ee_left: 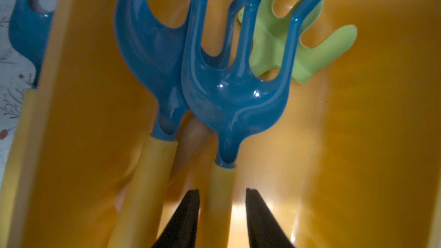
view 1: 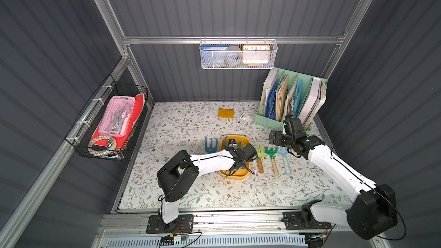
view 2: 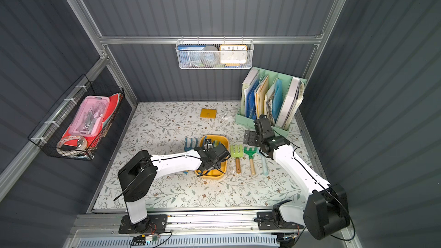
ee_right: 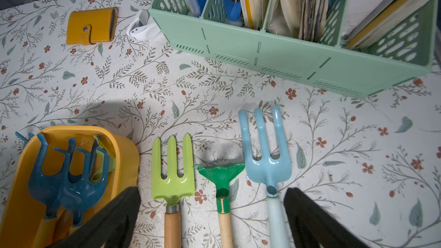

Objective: Take the hand rake out of the storage box
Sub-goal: Pick up the rake from the storage box.

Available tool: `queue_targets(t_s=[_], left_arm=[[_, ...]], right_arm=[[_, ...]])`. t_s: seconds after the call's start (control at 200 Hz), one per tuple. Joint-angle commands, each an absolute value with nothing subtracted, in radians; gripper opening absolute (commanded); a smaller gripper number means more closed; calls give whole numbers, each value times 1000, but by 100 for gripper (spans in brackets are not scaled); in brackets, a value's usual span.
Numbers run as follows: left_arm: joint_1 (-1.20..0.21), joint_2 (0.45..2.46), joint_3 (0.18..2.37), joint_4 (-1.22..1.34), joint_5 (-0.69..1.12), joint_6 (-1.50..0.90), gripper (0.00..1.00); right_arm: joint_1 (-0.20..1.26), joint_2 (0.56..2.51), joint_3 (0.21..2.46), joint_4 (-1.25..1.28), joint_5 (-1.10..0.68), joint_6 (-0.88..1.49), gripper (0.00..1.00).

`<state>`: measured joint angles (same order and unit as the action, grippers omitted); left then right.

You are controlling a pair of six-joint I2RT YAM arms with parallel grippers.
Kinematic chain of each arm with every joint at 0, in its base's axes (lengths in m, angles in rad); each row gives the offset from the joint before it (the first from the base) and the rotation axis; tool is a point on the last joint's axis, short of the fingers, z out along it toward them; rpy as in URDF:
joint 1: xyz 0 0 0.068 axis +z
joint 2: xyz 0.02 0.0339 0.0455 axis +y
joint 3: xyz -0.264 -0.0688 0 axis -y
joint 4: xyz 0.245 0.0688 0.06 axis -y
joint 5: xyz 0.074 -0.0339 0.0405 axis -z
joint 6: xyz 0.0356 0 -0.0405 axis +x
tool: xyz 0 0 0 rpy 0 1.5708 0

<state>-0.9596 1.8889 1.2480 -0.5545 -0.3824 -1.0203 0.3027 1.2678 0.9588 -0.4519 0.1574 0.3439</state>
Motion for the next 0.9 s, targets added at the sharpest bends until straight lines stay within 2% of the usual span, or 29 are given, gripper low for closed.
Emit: queue_targets(t_s=[0.0, 0.47, 0.895], left_arm=[[-966, 1912, 1230, -563, -396, -1033, 37], [-966, 1864, 1198, -515, -392, -1024, 22], [-965, 1747, 1213, -463, -405, -920, 18]], right_arm=[[301, 1247, 945, -472, 156, 353, 99], [301, 1232, 918, -468, 141, 356, 99], [301, 1222, 908, -469, 151, 350, 99]])
